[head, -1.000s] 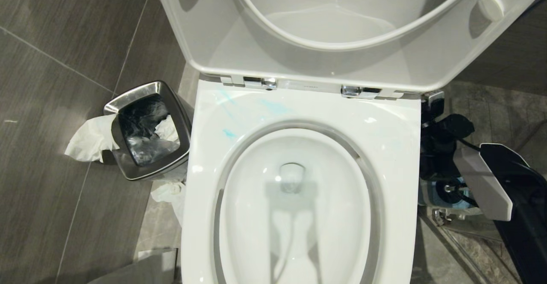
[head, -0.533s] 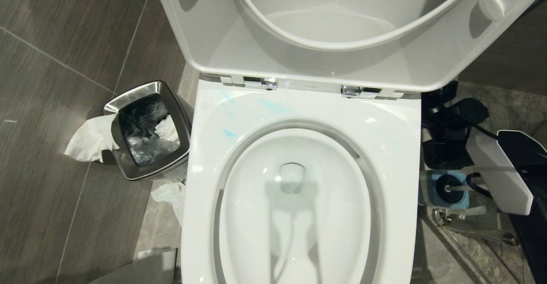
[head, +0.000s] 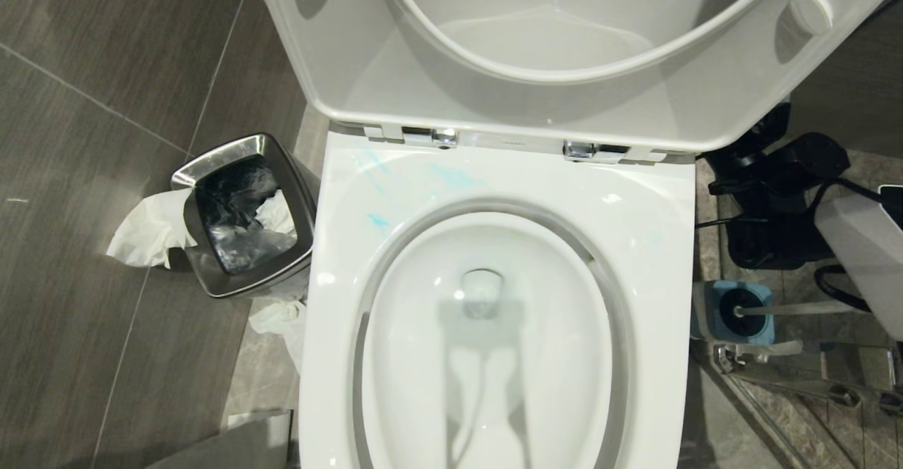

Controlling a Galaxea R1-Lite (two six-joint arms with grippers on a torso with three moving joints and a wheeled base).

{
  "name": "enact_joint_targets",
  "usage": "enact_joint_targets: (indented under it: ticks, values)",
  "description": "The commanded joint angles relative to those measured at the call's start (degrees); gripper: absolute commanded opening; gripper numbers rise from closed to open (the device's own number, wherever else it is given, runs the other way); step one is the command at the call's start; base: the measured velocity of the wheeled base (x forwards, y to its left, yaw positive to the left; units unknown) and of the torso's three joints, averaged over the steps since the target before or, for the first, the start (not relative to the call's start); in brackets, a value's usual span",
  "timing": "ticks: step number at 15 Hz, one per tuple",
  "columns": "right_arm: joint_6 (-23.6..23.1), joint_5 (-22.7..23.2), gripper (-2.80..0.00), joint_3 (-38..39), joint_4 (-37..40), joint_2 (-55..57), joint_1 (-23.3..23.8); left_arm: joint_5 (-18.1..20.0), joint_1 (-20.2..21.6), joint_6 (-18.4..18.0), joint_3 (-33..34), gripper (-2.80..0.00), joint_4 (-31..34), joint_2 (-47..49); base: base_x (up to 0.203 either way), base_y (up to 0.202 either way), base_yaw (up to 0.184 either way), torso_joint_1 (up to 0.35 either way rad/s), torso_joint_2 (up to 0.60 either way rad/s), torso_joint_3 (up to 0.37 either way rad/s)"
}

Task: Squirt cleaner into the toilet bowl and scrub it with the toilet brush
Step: Pour in the cleaning agent

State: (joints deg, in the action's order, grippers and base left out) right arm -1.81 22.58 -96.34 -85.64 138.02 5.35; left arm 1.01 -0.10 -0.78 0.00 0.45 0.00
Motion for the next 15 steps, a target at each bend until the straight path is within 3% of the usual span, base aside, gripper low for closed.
enact_joint_targets:
  ticks: [1,11,15]
  values:
    - [-0.15,-0.14,-2.80,7.47,0.97,-7.98,0.42,0.04,0.01,-0.01,0.18,-2.80,-0.01,0.09,0.000,0.000,0.000,0.000,0.00,0.000]
    - [0.07,-0.90,-2.80,27.69,6.26,-28.37,1.64,0.03,0.01,-0.01,0.18,-2.80,-0.01,0.09,0.000,0.000,0.000,0.000,0.00,0.000]
    - [0.43,-4.61,-2.80,34.89,9.04,-37.49,1.68,-0.05,0.01,-0.01,0.09,-2.80,-0.01,0.09,0.000,0.000,0.000,0.000,0.00,0.000]
